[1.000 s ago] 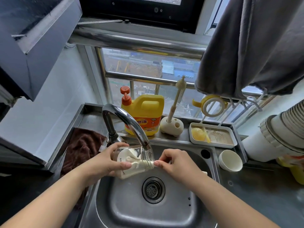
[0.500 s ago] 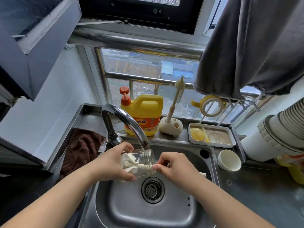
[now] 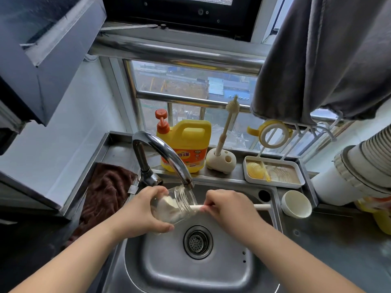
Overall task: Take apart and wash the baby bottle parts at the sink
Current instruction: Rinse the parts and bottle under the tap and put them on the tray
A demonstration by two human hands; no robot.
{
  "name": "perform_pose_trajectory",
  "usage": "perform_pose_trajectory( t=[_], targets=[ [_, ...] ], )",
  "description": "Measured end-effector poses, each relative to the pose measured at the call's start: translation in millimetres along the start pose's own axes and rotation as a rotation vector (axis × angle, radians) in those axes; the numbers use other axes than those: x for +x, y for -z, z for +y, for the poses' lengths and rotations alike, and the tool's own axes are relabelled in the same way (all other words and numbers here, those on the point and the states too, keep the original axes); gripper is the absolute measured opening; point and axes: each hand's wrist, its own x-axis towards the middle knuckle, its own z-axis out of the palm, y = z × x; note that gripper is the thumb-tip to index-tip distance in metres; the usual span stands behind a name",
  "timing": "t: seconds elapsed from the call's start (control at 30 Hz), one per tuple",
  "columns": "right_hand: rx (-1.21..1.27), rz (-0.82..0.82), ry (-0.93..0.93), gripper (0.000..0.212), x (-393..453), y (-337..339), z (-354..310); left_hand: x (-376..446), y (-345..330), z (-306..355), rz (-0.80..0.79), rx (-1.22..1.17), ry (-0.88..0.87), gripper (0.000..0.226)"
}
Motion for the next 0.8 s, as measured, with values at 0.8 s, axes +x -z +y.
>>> perform_pose_trajectory(
  t=[0.8],
  targets=[
    [-0.15,0.003,0.068,0.01,6,1,-2,3,-2,3,0.089,0.017,-0.028,0.09]
  ],
)
